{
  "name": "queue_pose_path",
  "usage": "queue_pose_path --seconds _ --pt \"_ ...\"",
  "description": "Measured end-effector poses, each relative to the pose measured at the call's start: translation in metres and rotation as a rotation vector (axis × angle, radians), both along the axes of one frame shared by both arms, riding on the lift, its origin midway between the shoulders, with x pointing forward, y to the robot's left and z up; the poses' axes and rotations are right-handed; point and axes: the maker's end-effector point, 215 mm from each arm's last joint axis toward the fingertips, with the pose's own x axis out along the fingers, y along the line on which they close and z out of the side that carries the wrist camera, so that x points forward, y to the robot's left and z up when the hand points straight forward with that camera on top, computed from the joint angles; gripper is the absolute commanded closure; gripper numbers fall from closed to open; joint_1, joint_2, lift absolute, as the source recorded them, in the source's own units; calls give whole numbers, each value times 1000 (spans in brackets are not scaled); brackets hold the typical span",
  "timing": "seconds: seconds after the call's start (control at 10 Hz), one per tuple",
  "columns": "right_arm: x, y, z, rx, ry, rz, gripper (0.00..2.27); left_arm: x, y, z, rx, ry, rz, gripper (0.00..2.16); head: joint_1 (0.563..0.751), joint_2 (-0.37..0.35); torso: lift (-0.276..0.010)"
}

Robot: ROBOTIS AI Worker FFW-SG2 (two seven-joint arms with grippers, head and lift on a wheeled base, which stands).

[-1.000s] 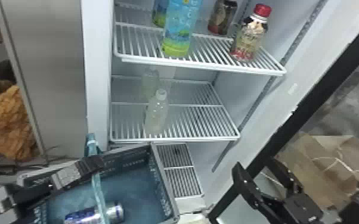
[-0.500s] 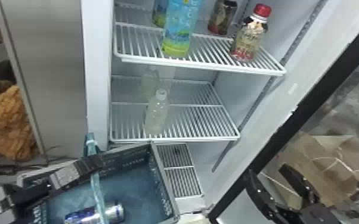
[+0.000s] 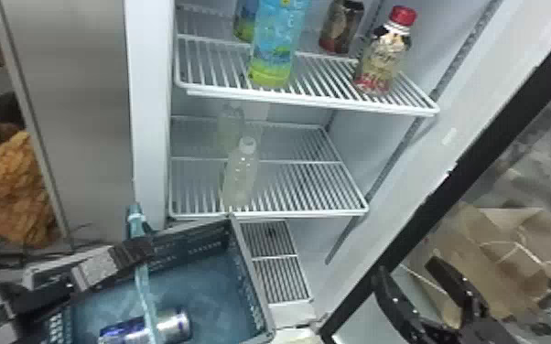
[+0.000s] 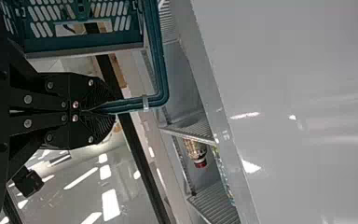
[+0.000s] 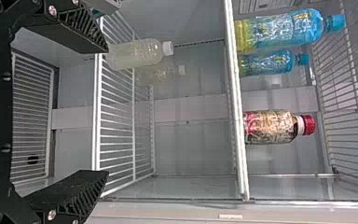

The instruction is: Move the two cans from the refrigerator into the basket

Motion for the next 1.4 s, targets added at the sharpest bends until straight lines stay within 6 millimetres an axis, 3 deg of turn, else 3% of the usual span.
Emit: queue_pose_path --seconds 1.4 --pt "5 3 -12 34 4 1 117 -4 2 -3 1 10 5 1210 695 -350 -219"
